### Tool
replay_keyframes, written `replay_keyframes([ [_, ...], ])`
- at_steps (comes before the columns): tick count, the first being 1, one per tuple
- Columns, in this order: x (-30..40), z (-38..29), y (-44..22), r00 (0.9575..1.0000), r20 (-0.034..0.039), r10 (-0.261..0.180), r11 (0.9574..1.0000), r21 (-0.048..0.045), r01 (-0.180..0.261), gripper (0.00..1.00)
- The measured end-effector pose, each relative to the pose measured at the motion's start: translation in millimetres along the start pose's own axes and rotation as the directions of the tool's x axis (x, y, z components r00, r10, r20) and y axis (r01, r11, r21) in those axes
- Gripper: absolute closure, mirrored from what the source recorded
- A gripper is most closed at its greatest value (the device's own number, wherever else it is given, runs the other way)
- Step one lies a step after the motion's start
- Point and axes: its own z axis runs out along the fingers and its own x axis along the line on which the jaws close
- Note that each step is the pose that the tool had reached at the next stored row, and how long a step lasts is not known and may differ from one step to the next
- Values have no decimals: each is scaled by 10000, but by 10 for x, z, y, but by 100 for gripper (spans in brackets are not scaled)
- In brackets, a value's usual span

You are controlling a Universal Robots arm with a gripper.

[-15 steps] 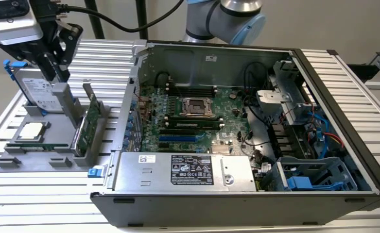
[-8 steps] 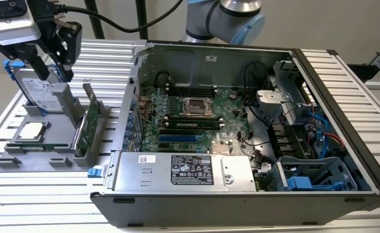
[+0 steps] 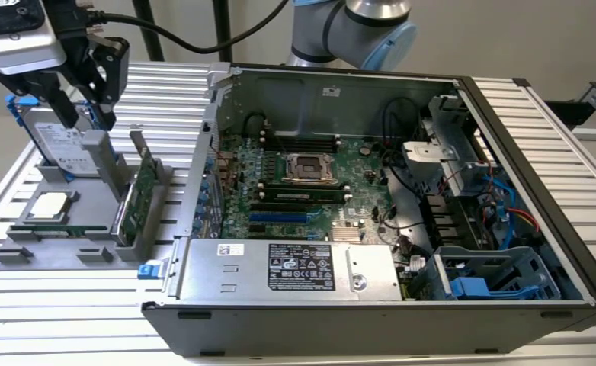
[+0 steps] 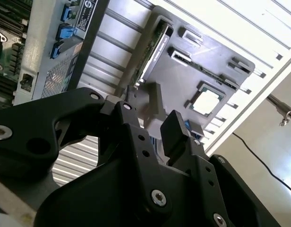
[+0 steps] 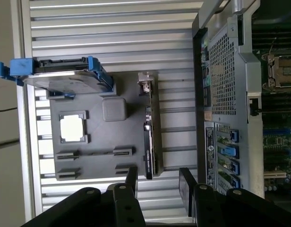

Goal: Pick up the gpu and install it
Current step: 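Pick up the gpu and move the gpu toward the slot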

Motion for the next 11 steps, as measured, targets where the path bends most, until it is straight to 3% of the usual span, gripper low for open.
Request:
replay_keyframes([
  [11, 1, 44, -2, 10000, 1, -1, 10000, -1, 1, 0],
])
